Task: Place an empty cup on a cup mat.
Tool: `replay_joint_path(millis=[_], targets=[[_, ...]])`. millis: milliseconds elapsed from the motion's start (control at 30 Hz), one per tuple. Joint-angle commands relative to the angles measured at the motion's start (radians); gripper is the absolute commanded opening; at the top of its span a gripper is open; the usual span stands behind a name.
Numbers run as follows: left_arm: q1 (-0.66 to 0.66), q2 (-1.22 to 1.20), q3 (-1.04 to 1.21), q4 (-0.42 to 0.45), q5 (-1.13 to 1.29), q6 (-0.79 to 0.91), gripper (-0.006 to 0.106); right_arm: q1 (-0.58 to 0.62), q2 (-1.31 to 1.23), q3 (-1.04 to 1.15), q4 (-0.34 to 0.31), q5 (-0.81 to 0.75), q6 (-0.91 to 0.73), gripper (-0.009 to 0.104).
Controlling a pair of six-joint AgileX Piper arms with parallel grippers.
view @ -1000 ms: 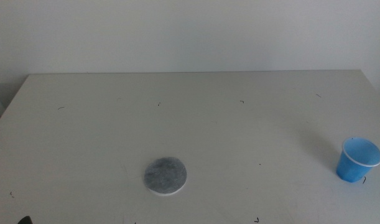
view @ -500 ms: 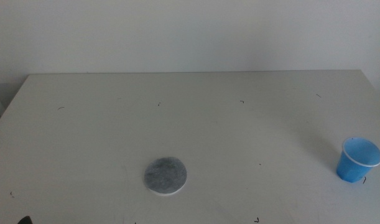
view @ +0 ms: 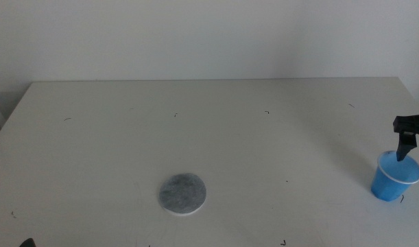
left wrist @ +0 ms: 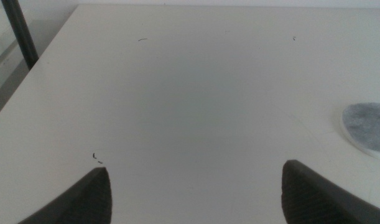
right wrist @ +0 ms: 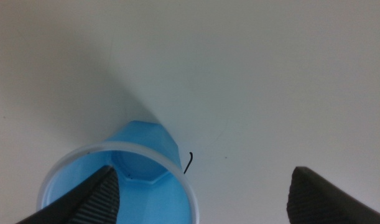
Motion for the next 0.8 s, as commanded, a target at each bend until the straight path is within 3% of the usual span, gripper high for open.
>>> replay_joint_path(millis=[0, 333, 500, 767], targets=[[0.001, -0.012, -0.006, 0.000, -0.067, -0.011, 0.105, -0.008, -0.025, -0.030, 0.001, -0.014, -0.004, 0.092], [0.001, -0.012, -0.006, 0.000, -0.067, -0.011, 0.105, -0.008, 0.030, -0.030, 0.002, -0.017, -0.004, 0.084], [0.001, -0.012, -0.006, 0.000, -0.067, -0.011, 0.105, -0.008, 0.033, -0.021, 0.037, -0.018, -0.004, 0.057], [0.001, -0.012, -0.006, 0.000, -0.067, -0.011, 0.105, -0.008, 0.033, -0.021, 0.037, -0.018, -0.004, 0.008]])
